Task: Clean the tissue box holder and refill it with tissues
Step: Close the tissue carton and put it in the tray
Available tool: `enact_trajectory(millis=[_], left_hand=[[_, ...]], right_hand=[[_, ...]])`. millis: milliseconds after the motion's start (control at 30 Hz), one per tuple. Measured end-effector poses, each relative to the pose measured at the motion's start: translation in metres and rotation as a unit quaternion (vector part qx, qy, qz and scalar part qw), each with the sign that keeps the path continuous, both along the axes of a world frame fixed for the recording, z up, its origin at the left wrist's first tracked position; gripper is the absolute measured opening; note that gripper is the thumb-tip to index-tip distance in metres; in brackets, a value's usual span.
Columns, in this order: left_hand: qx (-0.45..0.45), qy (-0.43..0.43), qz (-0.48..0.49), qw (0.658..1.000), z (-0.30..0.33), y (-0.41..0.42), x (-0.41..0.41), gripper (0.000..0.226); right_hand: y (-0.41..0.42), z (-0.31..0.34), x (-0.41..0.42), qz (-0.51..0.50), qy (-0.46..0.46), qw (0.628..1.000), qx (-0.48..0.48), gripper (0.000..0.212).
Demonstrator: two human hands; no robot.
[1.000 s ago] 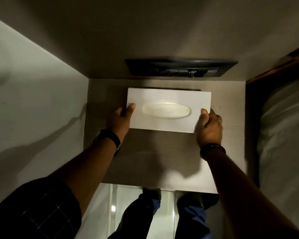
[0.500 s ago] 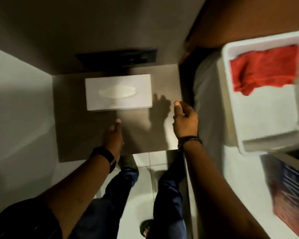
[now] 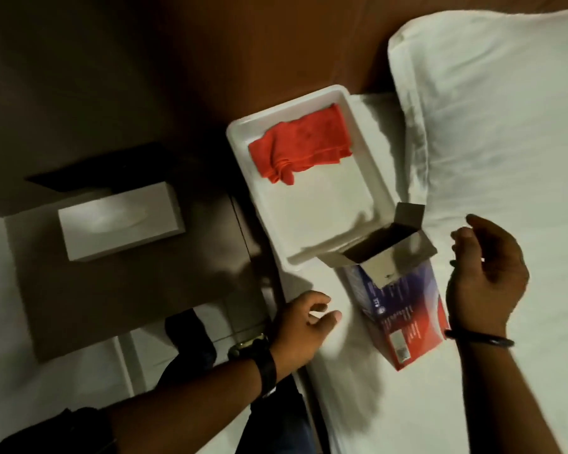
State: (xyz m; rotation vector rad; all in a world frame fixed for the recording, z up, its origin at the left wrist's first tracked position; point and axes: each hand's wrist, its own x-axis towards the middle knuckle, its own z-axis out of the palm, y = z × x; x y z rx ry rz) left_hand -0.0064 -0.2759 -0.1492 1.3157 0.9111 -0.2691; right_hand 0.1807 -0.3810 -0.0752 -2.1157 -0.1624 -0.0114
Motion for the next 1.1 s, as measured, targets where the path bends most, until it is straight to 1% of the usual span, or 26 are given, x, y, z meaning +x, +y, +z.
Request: enact_trajectory(millis=[33,67,100,133,167,200,233,300,333,367,433,467,533,567,633,700,767,833,900,967,1033,1100], left_hand=[[-0.005,-0.002,-0.002,1.0,0.001,-0.011,0.01,0.047],[-0.013,-0.003,0.003,1.0,0.003,-0.019,0.019,0.059],[-0.027,-0.006,0.018,0.999,0.003,-0.025,0.027,0.068],[-0.046,-0.014,0.042,0.998,0.003,-0.031,0.035,0.071],[-0.063,-0.025,0.066,0.996,0.002,-0.034,0.044,0.07],[-0.064,-0.033,0.081,0.994,0.001,-0.036,0.051,0.067],[-0.047,-0.034,0.086,0.995,0.0,-0.037,0.058,0.064],[-0.002,-0.03,0.093,0.995,0.0,-0.033,0.068,0.062],[0.014,-0.031,0.105,0.994,0.001,-0.031,0.072,0.061],[0.022,-0.044,0.114,0.992,0.003,-0.027,0.074,0.056],[0.027,-0.088,0.116,0.989,0.012,-0.014,0.077,0.049],[0.026,-0.11,0.116,0.987,0.02,-0.006,0.077,0.054],[0.014,-0.153,0.12,0.981,0.038,0.012,0.074,0.07],[0.014,-0.171,0.113,0.979,0.045,0.02,0.07,0.079],[0.033,-0.191,0.075,0.978,0.06,0.034,0.06,0.094],[0.079,-0.208,0.022,0.975,0.069,0.046,0.049,0.097],[0.152,-0.229,-0.036,0.961,0.069,0.053,0.041,0.092],[0.214,-0.242,-0.066,0.944,0.065,0.055,0.037,0.08],[0.255,-0.242,-0.083,0.933,0.057,0.054,0.036,0.073],[0.282,-0.237,-0.101,0.924,0.05,0.052,0.038,0.076],[0.287,-0.228,-0.099,0.925,0.047,0.049,0.039,0.076],[0.264,-0.213,-0.086,0.937,0.052,0.047,0.042,0.062]], right_hand=[[-0.011,-0.007,0.018,0.03,0.048,0.998,-0.031,0.03],[-0.019,-0.014,0.032,0.076,0.119,0.988,-0.059,0.04],[-0.022,-0.022,0.042,0.124,0.204,0.969,-0.065,0.05],[-0.025,-0.028,0.05,0.166,0.288,0.942,-0.05,0.06],[-0.026,-0.033,0.056,0.206,0.353,0.912,-0.032,0.067],[-0.025,-0.036,0.06,0.243,0.396,0.885,-0.015,0.068],[-0.024,-0.039,0.063,0.277,0.413,0.867,-0.005,0.064],[-0.019,-0.042,0.064,0.327,0.408,0.852,0.004,0.057],[-0.018,-0.041,0.063,0.342,0.4,0.851,0.005,0.06],[-0.018,-0.039,0.061,0.351,0.382,0.855,0.008,0.066],[-0.021,-0.029,0.054,0.34,0.337,0.878,0.021,0.076],[-0.023,-0.021,0.048,0.335,0.315,0.887,0.036,0.083],[-0.023,-0.005,0.035,0.342,0.282,0.894,0.069,0.099],[-0.023,0.0,0.028,0.353,0.277,0.889,0.086,0.104],[-0.021,0.007,0.016,0.385,0.287,0.869,0.121,0.112],[-0.018,0.007,0.009,0.429,0.28,0.85,0.12,0.116],[-0.017,0.003,0.01,0.473,0.228,0.847,0.08,0.12],[-0.014,-0.001,0.014,0.488,0.179,0.852,0.055,0.115],[-0.013,-0.006,0.02,0.483,0.146,0.862,0.054,0.098],[-0.014,-0.01,0.022,0.466,0.141,0.871,0.073,0.078],[-0.016,-0.013,0.02,0.438,0.153,0.881,0.095,0.065],[-0.018,-0.013,0.017,0.409,0.167,0.889,0.122,0.054]])
